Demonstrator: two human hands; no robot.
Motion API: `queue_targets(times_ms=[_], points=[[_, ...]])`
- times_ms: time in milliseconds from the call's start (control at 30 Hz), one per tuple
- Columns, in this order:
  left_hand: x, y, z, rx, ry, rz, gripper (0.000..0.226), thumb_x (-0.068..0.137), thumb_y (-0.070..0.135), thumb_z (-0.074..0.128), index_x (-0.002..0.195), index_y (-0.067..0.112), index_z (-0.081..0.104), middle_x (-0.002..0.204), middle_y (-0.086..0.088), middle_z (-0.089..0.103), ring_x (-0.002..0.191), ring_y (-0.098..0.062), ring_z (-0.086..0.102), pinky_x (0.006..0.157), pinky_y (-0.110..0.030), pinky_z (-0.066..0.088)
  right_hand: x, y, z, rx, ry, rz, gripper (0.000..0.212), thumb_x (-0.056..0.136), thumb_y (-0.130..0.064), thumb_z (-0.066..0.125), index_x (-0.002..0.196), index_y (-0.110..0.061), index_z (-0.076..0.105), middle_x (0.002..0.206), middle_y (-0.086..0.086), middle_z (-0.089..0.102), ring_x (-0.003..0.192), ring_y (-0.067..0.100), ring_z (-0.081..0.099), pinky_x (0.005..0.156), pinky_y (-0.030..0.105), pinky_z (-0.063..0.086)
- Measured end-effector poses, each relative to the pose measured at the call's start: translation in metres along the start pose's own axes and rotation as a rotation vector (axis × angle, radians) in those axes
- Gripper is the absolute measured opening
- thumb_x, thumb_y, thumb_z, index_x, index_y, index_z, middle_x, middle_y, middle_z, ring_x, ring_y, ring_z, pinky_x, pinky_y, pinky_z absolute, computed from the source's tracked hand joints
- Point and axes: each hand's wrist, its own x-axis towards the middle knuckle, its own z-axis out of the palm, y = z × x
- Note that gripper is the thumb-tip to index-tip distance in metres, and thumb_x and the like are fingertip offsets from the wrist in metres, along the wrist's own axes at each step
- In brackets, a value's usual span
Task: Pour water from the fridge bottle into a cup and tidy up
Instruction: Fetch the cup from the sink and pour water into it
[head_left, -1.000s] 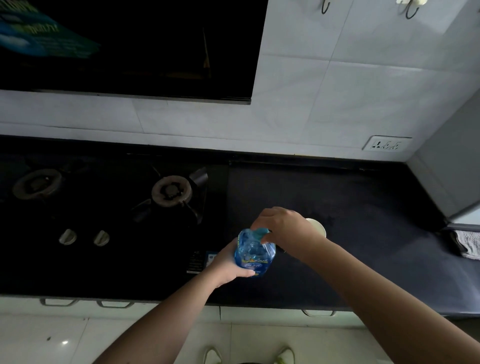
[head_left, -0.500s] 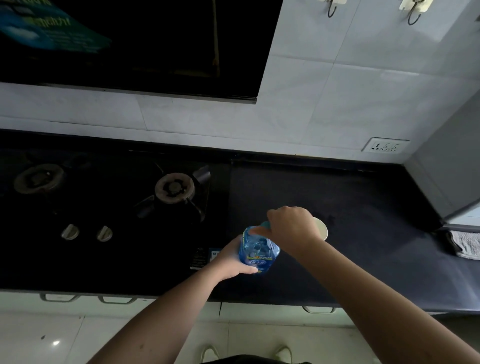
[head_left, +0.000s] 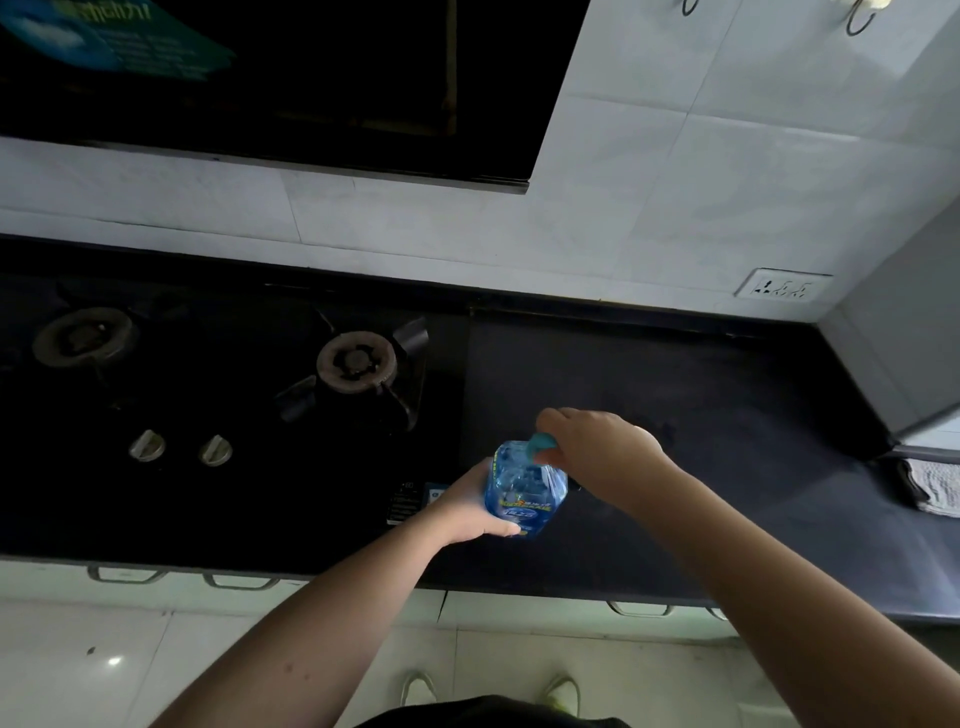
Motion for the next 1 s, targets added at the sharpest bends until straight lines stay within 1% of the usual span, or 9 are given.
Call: queue_targets(times_ms=[200,333,433,533,633,733,833,933,1000], points=[[0.001,-0.004,0.003,0.017,0.003,0.005,0.08,0.063,0.02,0.09,0.13,0.033,0.047,0.116,0.016,0.064,0.106,-0.002,0.063,0.089,-0.021,0.051,0.0,-0.014,0.02,-0.209,0.143,0.028,0.037,0.103,-0.045,0.03,0.108,-0.013,0.047,0.099,0.004,0.067,0.087,0.025,0.066,0.062,0.032,0.038],[0.002,-0.005,0.004,0.033,0.017,0.01,0.079,0.063,0.021,0.089,0.129,0.031,0.047,0.115,0.014,0.063,0.105,-0.002,0.062,0.09,-0.022,0.051,-0.001,-0.02,0.02,-0.266,0.164,0.146,0.048,0.103,-0.051,0.023,0.097,-0.013,0.052,0.086,0.004,0.067,0.076,0.025,0.065,0.056,0.031,0.038],[0.004,-0.005,0.004,0.04,0.021,0.012,0.078,0.064,0.02,0.09,0.129,0.031,0.048,0.116,0.015,0.063,0.105,-0.001,0.062,0.087,-0.018,0.05,0.004,-0.021,0.017,-0.239,0.106,0.212,0.057,0.1,-0.056,0.024,0.091,-0.013,0.059,0.076,0.004,0.061,0.069,0.024,0.059,0.056,0.03,0.04],[0.005,-0.007,0.003,0.046,0.02,0.01,0.079,0.062,0.021,0.09,0.127,0.032,0.048,0.116,0.015,0.063,0.105,-0.002,0.063,0.09,-0.022,0.052,0.007,-0.011,0.013,-0.187,0.1,0.155,0.059,0.098,-0.06,0.025,0.096,-0.014,0.061,0.087,0.004,0.064,0.08,0.024,0.063,0.063,0.032,0.044],[0.007,-0.009,0.004,0.058,0.017,0.003,0.082,0.059,0.027,0.091,0.128,0.035,0.047,0.117,0.017,0.062,0.106,-0.002,0.062,0.092,-0.026,0.053,0.003,-0.003,0.013,-0.19,0.155,0.012,0.051,0.098,-0.056,0.03,0.11,-0.014,0.056,0.103,0.003,0.062,0.092,0.023,0.062,0.075,0.034,0.044],[0.01,-0.012,0.006,0.081,0.021,-0.001,0.084,0.053,0.038,0.089,0.126,0.038,0.047,0.115,0.019,0.061,0.105,-0.002,0.061,0.094,-0.032,0.054,0.006,-0.004,0.015,-0.229,0.14,-0.034,0.046,0.098,-0.05,0.032,0.11,-0.013,0.057,0.105,0.003,0.063,0.093,0.024,0.062,0.082,0.035,0.041],[0.01,-0.013,0.007,0.081,0.052,-0.012,0.082,0.052,0.038,0.088,0.124,0.038,0.048,0.114,0.019,0.062,0.104,-0.001,0.062,0.094,-0.032,0.054,0.014,-0.007,0.013,-0.264,0.07,0.011,0.051,0.099,-0.052,0.027,0.098,-0.013,0.06,0.092,0.003,0.064,0.083,0.024,0.062,0.074,0.034,0.042],[0.009,-0.012,0.008,0.079,0.062,-0.01,0.082,0.054,0.036,0.089,0.125,0.037,0.048,0.115,0.018,0.062,0.105,-0.003,0.061,0.094,-0.032,0.053,0.016,-0.012,0.016,-0.272,0.03,0.152,0.061,0.099,-0.056,0.021,0.075,-0.013,0.057,0.066,0.002,0.053,0.065,0.021,0.055,0.058,0.029,0.042],[0.008,-0.012,0.008,0.079,0.057,-0.008,0.083,0.051,0.04,0.087,0.123,0.038,0.047,0.114,0.018,0.062,0.105,-0.003,0.062,0.094,-0.035,0.054,0.015,-0.014,0.017,-0.245,0.022,0.218,0.066,0.098,-0.06,0.019,0.071,-0.013,0.057,0.062,0.001,0.051,0.063,0.021,0.055,0.057,0.028,0.042]])
